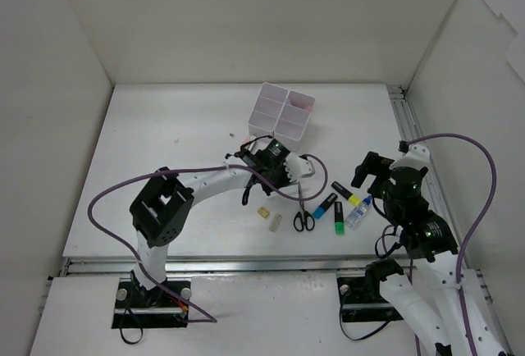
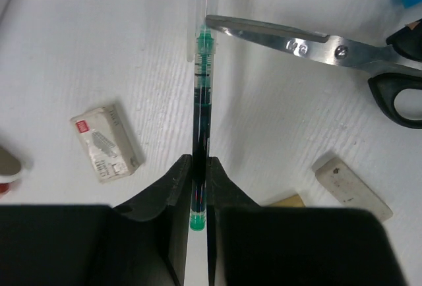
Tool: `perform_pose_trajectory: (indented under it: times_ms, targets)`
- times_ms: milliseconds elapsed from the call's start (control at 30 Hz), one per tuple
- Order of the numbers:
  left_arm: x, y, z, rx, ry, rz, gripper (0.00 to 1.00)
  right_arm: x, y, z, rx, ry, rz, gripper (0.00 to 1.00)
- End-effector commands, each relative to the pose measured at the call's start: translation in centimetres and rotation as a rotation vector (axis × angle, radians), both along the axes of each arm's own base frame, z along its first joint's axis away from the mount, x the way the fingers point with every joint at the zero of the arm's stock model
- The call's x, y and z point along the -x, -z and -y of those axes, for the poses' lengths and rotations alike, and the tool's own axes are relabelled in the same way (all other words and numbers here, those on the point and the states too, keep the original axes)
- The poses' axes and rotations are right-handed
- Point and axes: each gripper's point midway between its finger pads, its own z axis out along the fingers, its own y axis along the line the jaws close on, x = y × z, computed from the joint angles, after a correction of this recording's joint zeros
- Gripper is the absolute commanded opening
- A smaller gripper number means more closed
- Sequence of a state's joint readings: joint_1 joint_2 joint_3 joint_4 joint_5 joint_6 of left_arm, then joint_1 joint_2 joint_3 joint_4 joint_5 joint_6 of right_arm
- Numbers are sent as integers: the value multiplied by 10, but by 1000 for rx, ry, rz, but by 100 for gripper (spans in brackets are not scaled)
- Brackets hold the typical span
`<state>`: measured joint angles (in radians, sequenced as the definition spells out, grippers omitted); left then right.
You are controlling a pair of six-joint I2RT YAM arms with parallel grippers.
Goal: Sort the stationery into containers
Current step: Pick up the pen from the center of the board, then place the pen in the storage box.
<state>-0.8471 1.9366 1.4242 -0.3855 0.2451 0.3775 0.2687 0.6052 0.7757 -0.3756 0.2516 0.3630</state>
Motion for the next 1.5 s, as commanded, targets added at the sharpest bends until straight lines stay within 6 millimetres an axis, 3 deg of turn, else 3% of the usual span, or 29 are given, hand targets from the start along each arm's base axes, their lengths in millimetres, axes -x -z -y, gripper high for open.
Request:
perform_pose_trajectory:
  times_ms: [0, 100, 267, 367, 400, 433, 467, 500, 533, 600, 667, 700, 733, 867, 1133, 1167, 1267, 1300, 1400, 1467]
  targets:
    - [-15, -43, -7, 37, -69, 116, 0, -9, -1, -7, -22, -24, 9, 98]
    - [-27, -46, -21, 32, -153, 141, 0, -14, 4, -12, -28, -38, -15, 98]
    - [-40, -67, -27, 100, -240, 188, 0, -27, -1, -31, -108, -92, 29, 98]
    - [-42, -87, -26, 175, -259, 213, 0, -39, -8, -55, -205, -177, 80, 98]
    - [-44, -105, -21, 241, -274, 237, 0, -41, -7, -71, -249, -249, 80, 98]
    - [-38, -106, -20, 268, -263, 220, 0, -50, -24, -81, -317, -273, 158, 98]
    - [-35, -113, -18, 305, -264, 222, 0, -51, -13, -90, -354, -302, 151, 98]
    - [-34, -136, -12, 396, -270, 238, 0, -53, -12, -105, -435, -349, 148, 98]
    - [-25, -133, -11, 424, -251, 216, 0, -58, -16, -112, -482, -375, 201, 98]
    - [-16, -154, -9, 545, -246, 234, 0, -65, -23, -129, -575, -437, 238, 98]
    - [-8, -163, -9, 603, -228, 238, 0, -69, -20, -136, -615, -456, 237, 98]
    - [-5, -176, -9, 651, -218, 260, 0, -72, -15, -143, -636, -471, 215, 98]
    - [-1, -172, -9, 657, -211, 244, 0, -74, -24, -149, -641, -491, 244, 98]
    - [8, -172, -6, 674, -182, 210, 0, -80, -28, -170, -634, -517, 259, 98]
    - [14, -172, -3, 701, -158, 191, 0, -81, -28, -202, -630, -575, 250, 96]
    - [15, -173, -2, 705, -147, 190, 0, -83, -27, -202, -626, -570, 249, 93]
    - [20, -178, -2, 733, -128, 190, 0, -84, -29, -205, -621, -560, 256, 69]
    - [21, -180, -2, 742, -126, 194, 0, -85, -30, -206, -618, -559, 263, 53]
    - [23, -181, -3, 743, -120, 195, 0, -85, -33, -212, -611, -567, 269, 23]
    - [24, -182, -3, 744, -117, 194, 0, -87, -37, -213, -605, -568, 279, 12]
